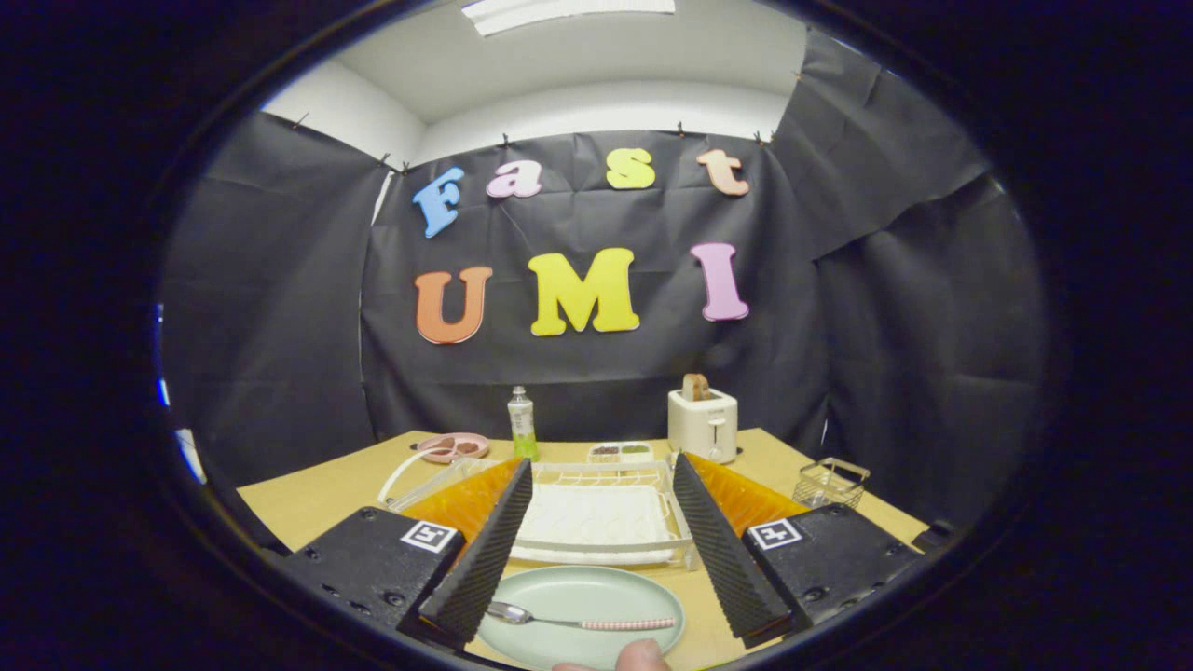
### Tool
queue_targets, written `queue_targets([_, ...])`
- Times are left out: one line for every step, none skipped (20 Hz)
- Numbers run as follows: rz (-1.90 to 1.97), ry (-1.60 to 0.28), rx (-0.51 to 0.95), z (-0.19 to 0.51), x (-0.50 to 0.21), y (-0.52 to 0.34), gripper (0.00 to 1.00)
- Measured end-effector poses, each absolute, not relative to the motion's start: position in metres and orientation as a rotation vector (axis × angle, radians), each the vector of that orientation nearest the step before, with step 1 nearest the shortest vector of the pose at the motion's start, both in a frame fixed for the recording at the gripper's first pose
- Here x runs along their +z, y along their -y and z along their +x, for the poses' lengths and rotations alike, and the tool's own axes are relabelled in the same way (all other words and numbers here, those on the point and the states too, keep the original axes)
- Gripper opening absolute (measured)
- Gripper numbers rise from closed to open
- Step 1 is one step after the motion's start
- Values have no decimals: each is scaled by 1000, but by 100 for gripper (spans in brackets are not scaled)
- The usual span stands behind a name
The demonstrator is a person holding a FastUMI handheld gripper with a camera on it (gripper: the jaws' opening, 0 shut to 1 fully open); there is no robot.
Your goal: Take the plate from the dish rack, then take the spoon from the basket and place it into the plate.
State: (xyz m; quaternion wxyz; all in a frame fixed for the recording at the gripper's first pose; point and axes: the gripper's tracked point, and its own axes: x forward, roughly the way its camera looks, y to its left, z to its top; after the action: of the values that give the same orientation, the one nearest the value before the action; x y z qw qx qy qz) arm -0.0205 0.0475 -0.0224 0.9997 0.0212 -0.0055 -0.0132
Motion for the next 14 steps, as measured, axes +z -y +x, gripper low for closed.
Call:
queue_targets([24, 24, -44, -22, -21, -45, 99])
queue_targets([21, 24, -48, -24, -24, -46, 99])
queue_targets([35, 16, -40, -26, -26, -51, 99])
queue_targets([56, 14, -33, -27, -27, -54, 99])
queue_targets([71, 12, -33, -27, -27, -54, 100])
queue_targets([78, 14, -40, -27, -28, -52, 100])
queue_targets([78, 16, -46, -26, -28, -51, 99])
queue_targets([81, 18, -48, -27, -29, -52, 99])
queue_targets([86, 18, -45, -28, -30, -54, 100])
queue_targets([92, 18, -42, -26, -30, -57, 100])
queue_targets([95, 18, -39, -26, -30, -59, 99])
queue_targets([96, 20, -35, -25, -30, -61, 100])
queue_targets([94, 19, -33, -25, -30, -63, 100])
queue_targets([96, 20, -30, -24, -31, -66, 100])
